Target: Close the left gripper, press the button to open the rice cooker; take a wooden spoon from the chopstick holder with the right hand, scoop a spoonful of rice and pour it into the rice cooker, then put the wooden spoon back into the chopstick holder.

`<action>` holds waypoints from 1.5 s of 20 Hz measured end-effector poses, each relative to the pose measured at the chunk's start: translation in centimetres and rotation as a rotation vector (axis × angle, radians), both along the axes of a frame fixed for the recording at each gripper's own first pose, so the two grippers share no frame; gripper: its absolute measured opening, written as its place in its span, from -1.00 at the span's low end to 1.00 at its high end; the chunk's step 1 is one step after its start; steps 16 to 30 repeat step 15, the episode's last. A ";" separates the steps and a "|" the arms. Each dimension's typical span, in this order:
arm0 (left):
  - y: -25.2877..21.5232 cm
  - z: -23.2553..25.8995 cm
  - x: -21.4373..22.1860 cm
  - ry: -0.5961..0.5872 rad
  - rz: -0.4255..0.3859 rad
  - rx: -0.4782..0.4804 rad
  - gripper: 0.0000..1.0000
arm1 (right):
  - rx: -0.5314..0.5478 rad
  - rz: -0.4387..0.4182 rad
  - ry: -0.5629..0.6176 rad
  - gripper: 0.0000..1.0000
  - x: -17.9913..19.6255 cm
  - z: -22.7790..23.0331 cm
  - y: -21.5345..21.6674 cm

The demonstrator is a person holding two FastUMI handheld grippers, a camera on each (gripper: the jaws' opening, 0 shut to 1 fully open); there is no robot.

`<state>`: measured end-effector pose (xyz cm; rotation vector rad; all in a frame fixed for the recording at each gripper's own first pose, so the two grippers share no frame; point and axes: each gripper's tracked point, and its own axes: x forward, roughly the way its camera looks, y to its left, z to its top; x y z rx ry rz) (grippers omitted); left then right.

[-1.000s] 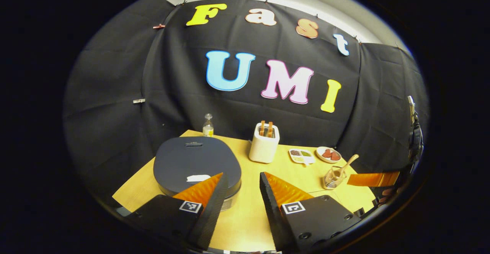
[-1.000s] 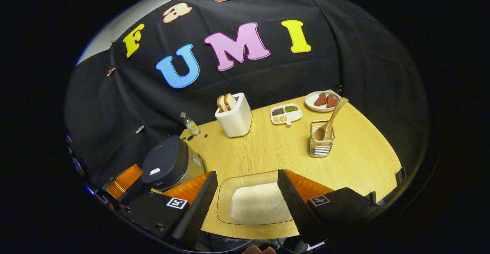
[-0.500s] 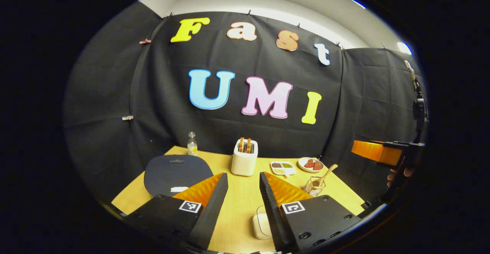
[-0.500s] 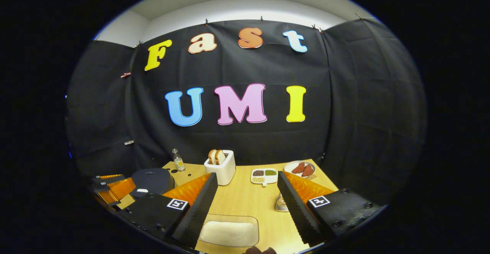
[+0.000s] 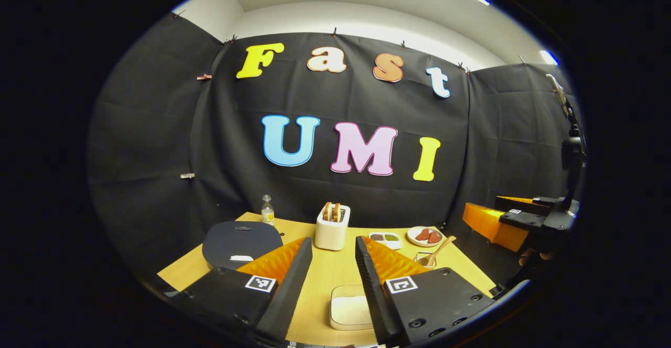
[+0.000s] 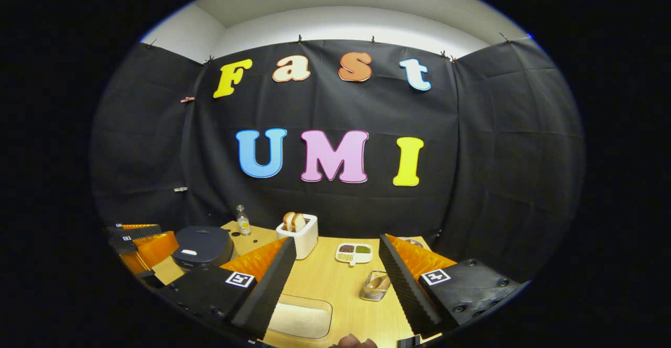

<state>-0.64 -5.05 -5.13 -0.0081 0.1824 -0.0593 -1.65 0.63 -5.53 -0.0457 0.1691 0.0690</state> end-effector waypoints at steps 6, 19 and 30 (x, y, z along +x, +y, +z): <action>-0.3 1.6 -1.1 -0.029 0.053 0.053 0.23 | 0.035 0.021 -0.018 0.97 0.0 1.2 -1.2; 1.8 2.5 -0.9 -0.037 0.074 0.032 0.24 | -0.009 0.025 -0.005 0.96 0.4 1.3 -0.1; 1.8 2.5 -0.9 -0.037 0.074 0.032 0.24 | -0.009 0.025 -0.005 0.96 0.4 1.3 -0.1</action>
